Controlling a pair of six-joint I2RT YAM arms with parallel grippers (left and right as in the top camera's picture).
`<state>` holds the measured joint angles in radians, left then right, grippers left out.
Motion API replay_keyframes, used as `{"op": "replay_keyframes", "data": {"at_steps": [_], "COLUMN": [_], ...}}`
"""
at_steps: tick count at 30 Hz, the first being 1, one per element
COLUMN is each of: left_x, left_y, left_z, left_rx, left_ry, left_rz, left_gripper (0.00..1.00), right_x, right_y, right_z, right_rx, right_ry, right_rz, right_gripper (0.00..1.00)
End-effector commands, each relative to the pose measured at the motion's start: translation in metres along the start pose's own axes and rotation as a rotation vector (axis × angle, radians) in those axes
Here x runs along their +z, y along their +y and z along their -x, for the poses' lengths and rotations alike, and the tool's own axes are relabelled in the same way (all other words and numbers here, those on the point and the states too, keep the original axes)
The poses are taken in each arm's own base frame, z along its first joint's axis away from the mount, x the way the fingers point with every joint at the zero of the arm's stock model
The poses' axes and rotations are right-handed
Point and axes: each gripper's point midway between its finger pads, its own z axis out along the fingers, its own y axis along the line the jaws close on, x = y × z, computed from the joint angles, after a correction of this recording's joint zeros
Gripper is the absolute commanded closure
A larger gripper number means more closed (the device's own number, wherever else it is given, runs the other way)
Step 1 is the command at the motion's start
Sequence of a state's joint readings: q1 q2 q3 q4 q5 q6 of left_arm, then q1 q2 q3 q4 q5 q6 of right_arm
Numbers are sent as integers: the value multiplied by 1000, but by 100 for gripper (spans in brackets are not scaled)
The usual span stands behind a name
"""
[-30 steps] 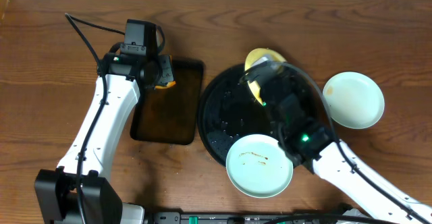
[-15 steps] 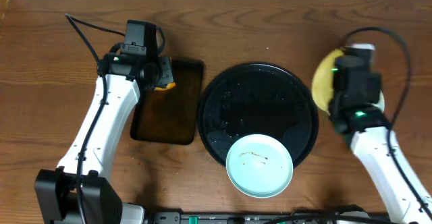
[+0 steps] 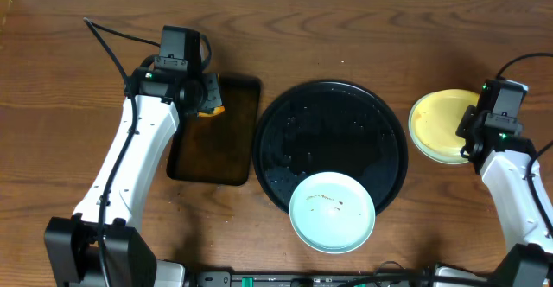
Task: Clean dirty plates on tray and stack at the side
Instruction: 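Drag the pale blue plate to the round tray center with the right gripper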
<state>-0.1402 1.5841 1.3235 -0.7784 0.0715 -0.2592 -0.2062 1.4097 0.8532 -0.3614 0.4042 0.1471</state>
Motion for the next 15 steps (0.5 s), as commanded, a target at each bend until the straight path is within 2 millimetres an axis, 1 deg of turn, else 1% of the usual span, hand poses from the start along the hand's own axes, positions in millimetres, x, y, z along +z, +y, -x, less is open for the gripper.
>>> {"op": "replay_keyframes", "data": {"at_steps": [1, 2, 3, 5, 7, 8, 9, 11, 14, 15], "left_x": [-3, -3, -3, -3, -3, -3, -3, -4, -5, -5], "left_y": [2, 3, 3, 3, 3, 2, -2, -9, -18, -21], "left_z": [2, 2, 1, -1, -5, -8, -11, -17, -23, -27], "left_rx": [-9, -9, -8, -8, -8, -9, -10, -11, -5, 24], "left_ry": [-7, -6, -3, 6, 24, 35, 53, 79, 104, 115], "left_rz": [8, 9, 10, 12, 7, 0, -22, -67, -105, -106], "left_gripper": [92, 92, 92, 92, 92, 92, 93, 93, 92, 92], "right_x": [-4, -9, -14, -34, -61, -78, -98, -119, -132, -141], "right_y": [26, 37, 47, 79, 108, 123, 137, 148, 147, 141], "right_z": [4, 4, 3, -3, -16, -26, -42, -70, -112, -141], "right_rx": [31, 27, 24, -2, -33, -44, -59, -85, -147, -207], "right_ry": [0, 4, 10, 38, 89, 133, 205, 329, 495, 604], "right_rz": [154, 220, 282, 479, 686, 794, 902, 984, 941, 890], "right_gripper": [60, 55, 52, 50, 49, 49, 50, 50, 48, 46]}}
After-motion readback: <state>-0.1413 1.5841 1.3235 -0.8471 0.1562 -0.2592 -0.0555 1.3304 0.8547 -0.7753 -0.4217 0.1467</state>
